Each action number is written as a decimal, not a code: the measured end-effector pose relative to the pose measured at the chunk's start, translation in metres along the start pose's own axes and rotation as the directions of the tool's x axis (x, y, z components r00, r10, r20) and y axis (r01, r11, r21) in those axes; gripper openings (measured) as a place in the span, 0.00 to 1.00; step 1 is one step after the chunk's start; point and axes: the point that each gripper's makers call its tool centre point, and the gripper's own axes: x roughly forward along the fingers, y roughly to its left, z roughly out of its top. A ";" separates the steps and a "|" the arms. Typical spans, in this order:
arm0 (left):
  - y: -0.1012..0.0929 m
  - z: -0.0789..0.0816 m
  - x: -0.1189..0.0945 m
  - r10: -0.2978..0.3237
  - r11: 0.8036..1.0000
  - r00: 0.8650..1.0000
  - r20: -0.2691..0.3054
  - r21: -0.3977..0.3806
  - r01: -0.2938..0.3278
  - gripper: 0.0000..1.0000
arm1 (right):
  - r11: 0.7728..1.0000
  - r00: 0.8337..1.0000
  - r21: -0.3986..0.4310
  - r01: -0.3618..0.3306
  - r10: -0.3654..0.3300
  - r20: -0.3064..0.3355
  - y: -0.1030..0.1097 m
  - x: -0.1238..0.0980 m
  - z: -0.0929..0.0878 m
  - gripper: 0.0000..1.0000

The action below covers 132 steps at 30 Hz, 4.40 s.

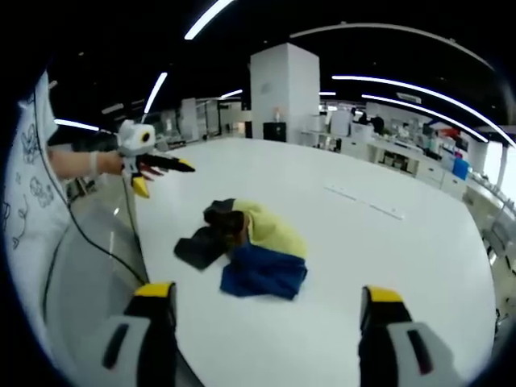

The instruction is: Fold the garment on the visible template until the final outline fits inside the template.

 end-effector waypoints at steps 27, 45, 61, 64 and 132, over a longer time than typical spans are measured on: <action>0.028 -0.033 0.043 0.005 0.997 0.996 -0.086 0.079 0.001 0.43 | 0.990 0.990 -0.106 -0.088 0.075 -0.123 -0.005 0.045 -0.008 0.68; 0.030 -0.035 0.059 -0.011 0.971 0.987 -0.162 0.233 0.050 0.21 | 0.928 0.953 -0.286 -0.237 0.166 -0.253 0.011 0.108 -0.007 0.29; 0.034 -0.038 0.058 -0.007 0.957 0.982 -0.186 0.284 0.061 0.16 | 0.864 0.905 -0.359 -0.353 0.219 -0.364 0.026 0.132 -0.017 0.06; 0.035 -0.039 0.058 -0.006 0.956 0.982 -0.190 0.287 0.061 0.15 | 0.865 0.899 -0.351 -0.359 0.220 -0.379 0.024 0.130 -0.022 0.00; 0.025 -0.063 0.071 -0.038 0.873 0.947 -0.320 0.451 0.187 0.00 | 0.969 0.949 -0.141 -0.203 0.160 -0.271 0.002 0.100 -0.031 0.00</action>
